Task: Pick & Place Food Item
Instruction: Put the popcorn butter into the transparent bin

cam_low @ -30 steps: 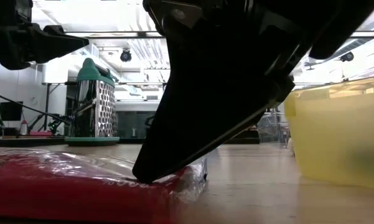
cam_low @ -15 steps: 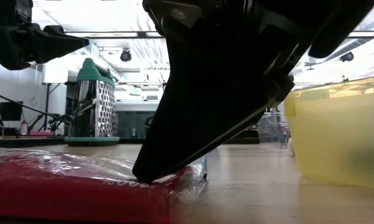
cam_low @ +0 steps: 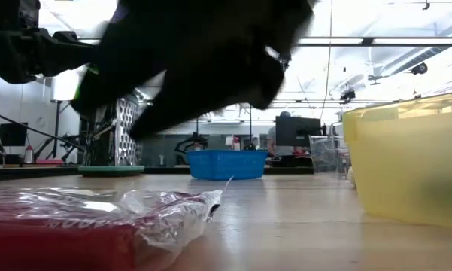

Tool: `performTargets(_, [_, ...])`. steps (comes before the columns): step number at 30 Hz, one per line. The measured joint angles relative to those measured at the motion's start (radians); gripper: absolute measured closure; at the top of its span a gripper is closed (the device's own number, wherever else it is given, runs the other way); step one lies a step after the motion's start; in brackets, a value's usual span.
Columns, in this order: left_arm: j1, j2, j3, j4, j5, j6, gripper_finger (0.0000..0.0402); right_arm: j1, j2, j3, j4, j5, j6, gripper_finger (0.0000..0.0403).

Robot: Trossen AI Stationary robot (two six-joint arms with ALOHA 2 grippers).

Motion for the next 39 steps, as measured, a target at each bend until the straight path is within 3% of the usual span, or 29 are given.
performTargets(5, [0.0,0.0,0.0,0.012,0.005,-0.224,0.025,0.0,-0.002,0.073,-0.048,0.004,-0.065,0.02])
performTargets(10, [0.0,0.0,0.0,0.013,0.026,-0.757,0.025,0.001,-0.003,0.154,-0.222,0.008,-0.091,0.02])
performTargets(13, [0.0,0.0,0.0,0.023,0.027,-0.961,0.025,0.001,-0.003,0.197,-0.302,0.011,-0.091,0.02])
performTargets(20, [0.0,0.0,0.0,0.023,-0.01,-0.906,0.025,0.005,-0.003,0.261,-0.354,0.011,-0.091,0.02])
performTargets(23, [0.0,0.0,0.0,0.023,-0.031,-0.805,0.025,0.006,-0.005,0.268,-0.353,0.011,-0.091,0.02])
performTargets(26, [-0.001,0.002,0.0,0.014,0.073,-0.732,0.025,0.007,-0.005,0.263,-0.356,0.011,-0.091,0.02])
performTargets(31, [-0.002,0.007,0.0,0.022,0.309,-0.743,0.025,0.007,-0.005,0.242,-0.368,0.011,-0.087,0.02])
performTargets(39, [-0.005,0.028,0.0,0.024,0.327,-0.841,0.025,0.006,-0.005,0.214,-0.371,0.011,-0.087,0.02])
